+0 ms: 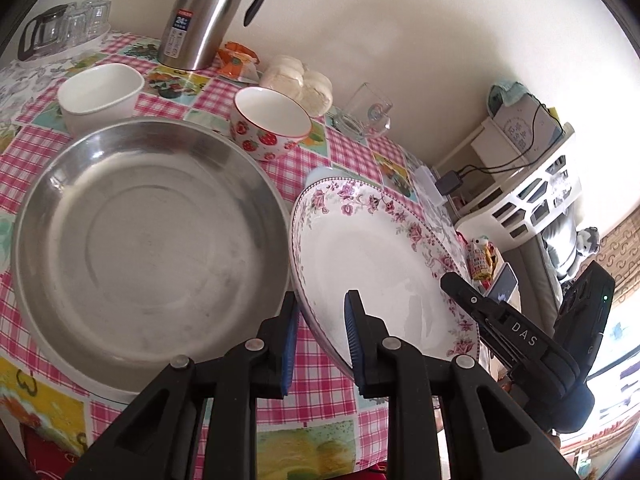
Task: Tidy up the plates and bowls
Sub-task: 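Carry the floral plate over the steel tray and lower it in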
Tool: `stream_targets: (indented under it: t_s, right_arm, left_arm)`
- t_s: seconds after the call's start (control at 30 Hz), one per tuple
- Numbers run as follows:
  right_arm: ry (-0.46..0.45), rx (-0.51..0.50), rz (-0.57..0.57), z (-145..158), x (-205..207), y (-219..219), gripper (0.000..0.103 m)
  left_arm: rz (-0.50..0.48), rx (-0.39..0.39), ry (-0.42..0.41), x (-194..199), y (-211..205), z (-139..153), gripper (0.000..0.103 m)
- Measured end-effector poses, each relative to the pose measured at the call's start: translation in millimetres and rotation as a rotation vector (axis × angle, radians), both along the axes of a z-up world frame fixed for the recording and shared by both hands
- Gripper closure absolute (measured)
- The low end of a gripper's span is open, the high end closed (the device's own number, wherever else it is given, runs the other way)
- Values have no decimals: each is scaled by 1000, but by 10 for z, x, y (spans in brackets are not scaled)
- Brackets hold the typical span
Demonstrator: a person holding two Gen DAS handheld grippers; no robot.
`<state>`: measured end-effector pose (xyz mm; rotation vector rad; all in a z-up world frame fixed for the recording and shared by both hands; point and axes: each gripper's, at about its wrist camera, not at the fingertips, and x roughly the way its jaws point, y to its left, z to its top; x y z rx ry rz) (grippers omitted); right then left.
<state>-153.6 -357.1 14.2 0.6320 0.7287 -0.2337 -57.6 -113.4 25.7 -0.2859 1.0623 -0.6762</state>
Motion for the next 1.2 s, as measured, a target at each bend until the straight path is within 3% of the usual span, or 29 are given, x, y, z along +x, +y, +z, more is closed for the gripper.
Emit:
stream_targets:
  t_s: [0.8,1.2]
  right_arm:
    - [43,14,137,-57,650,980,83]
    - [84,7,177,-215,920,1361,83]
  left_arm:
    - [178,-37,77,559,1099,-28,79]
    - [268,-10,105,783,1433,-161,79]
